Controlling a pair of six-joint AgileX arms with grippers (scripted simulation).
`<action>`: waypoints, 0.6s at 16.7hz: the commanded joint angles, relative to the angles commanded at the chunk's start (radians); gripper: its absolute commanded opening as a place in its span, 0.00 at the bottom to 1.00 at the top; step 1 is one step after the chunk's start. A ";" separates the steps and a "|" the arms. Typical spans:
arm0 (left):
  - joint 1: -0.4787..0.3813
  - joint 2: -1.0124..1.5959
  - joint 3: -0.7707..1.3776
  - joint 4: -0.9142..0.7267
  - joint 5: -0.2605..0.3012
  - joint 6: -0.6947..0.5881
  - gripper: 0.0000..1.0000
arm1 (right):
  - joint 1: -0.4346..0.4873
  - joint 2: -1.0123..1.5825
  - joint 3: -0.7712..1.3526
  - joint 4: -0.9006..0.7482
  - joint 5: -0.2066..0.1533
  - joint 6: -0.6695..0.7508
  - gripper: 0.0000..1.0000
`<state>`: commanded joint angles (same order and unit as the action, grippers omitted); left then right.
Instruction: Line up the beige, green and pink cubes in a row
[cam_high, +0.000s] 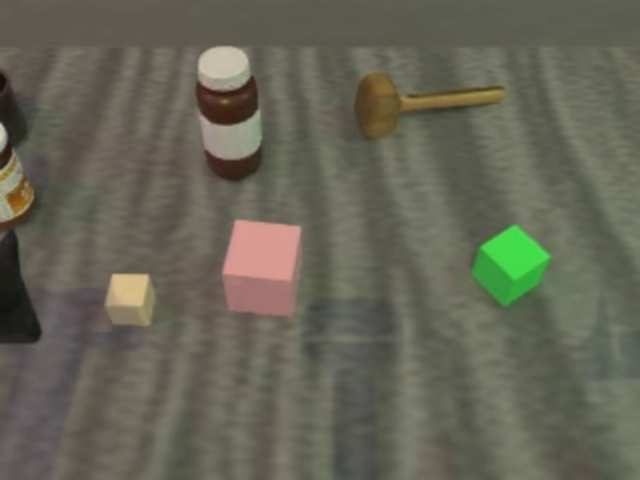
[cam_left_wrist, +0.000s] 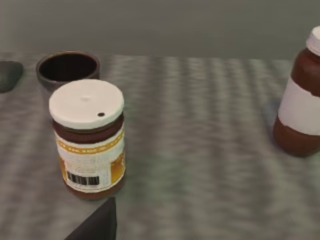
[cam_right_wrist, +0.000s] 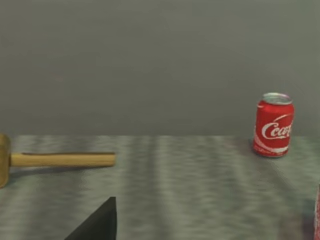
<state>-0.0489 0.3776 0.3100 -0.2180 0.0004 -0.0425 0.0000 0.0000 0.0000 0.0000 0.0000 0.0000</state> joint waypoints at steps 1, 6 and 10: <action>-0.009 0.095 0.064 -0.047 -0.001 -0.009 1.00 | 0.000 0.000 0.000 0.000 0.000 0.000 1.00; -0.064 0.632 0.400 -0.312 -0.002 -0.053 1.00 | 0.000 0.000 0.000 0.000 0.000 0.000 1.00; -0.110 1.009 0.659 -0.517 0.001 -0.087 1.00 | 0.000 0.000 0.000 0.000 0.000 0.000 1.00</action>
<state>-0.1592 1.3866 0.9687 -0.7351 0.0011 -0.1292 0.0000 0.0000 0.0000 0.0000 0.0000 0.0000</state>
